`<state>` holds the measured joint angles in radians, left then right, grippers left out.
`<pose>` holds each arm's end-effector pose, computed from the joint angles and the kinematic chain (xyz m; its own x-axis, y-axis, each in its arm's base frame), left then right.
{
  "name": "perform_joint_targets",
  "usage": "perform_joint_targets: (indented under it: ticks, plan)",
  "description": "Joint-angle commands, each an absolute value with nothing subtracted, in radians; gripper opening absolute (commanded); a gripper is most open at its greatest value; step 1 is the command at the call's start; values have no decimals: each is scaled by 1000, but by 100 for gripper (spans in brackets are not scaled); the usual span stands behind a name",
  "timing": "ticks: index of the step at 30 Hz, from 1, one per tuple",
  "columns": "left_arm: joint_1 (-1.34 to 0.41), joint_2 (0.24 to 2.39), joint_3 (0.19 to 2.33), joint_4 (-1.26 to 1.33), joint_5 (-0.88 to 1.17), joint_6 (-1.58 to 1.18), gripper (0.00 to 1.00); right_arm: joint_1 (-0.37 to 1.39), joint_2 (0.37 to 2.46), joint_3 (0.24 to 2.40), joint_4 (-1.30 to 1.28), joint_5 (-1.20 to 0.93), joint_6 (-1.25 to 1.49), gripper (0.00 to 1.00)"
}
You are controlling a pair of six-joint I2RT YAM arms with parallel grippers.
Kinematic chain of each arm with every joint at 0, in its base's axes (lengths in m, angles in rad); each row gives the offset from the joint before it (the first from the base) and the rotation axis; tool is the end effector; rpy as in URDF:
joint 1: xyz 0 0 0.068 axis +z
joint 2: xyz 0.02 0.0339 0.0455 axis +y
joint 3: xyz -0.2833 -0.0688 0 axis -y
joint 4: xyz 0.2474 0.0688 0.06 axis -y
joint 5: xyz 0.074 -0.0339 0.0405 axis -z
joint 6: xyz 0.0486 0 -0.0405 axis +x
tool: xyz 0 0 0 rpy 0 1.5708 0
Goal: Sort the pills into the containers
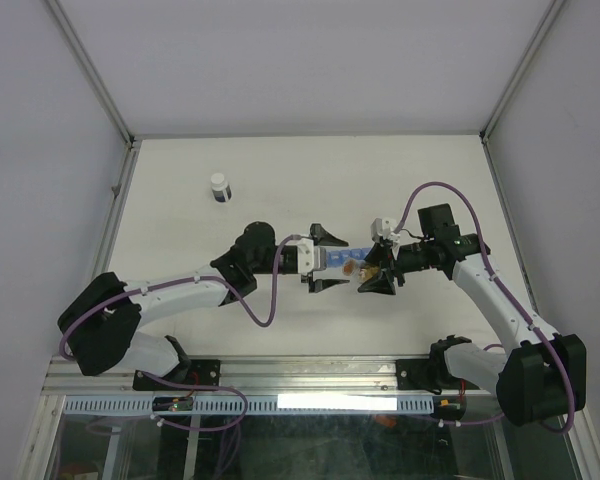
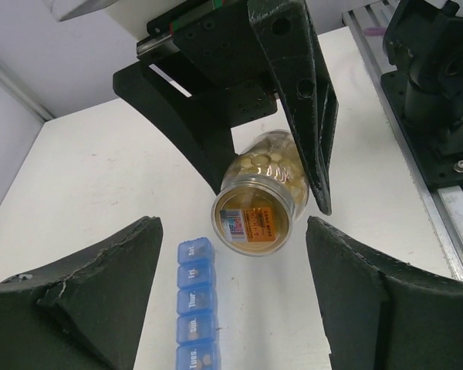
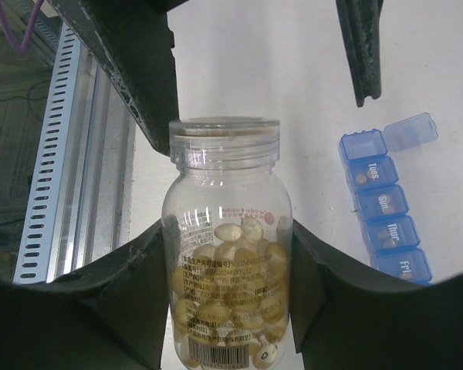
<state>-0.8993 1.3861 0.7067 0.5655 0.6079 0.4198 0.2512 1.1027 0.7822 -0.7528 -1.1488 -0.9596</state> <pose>0.1719 -0.2610 0.2703 0.3412 0.1083 -0.9337 0.9380 0.0244 0.3457 0.1737 0.0903 0.2628 -0.0597 -0.3616 -0.9304 -0.9975 -0.0133 0.0692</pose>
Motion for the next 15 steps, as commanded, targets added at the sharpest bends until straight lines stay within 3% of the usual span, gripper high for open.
perform_joint_targets:
  ticks: [1, 6, 15]
  plan:
    - [-891, 1385, 753, 591, 662, 436, 75, 255, 1092, 828, -723, -1193, -965, 0]
    - [-888, 1399, 777, 570, 675, 434, 61, 255, 1092, 828, -724, -1193, -965, 0]
    - [-884, 1416, 804, 545, 683, 428, 59, 255, 1093, 828, -724, -1194, -965, 0]
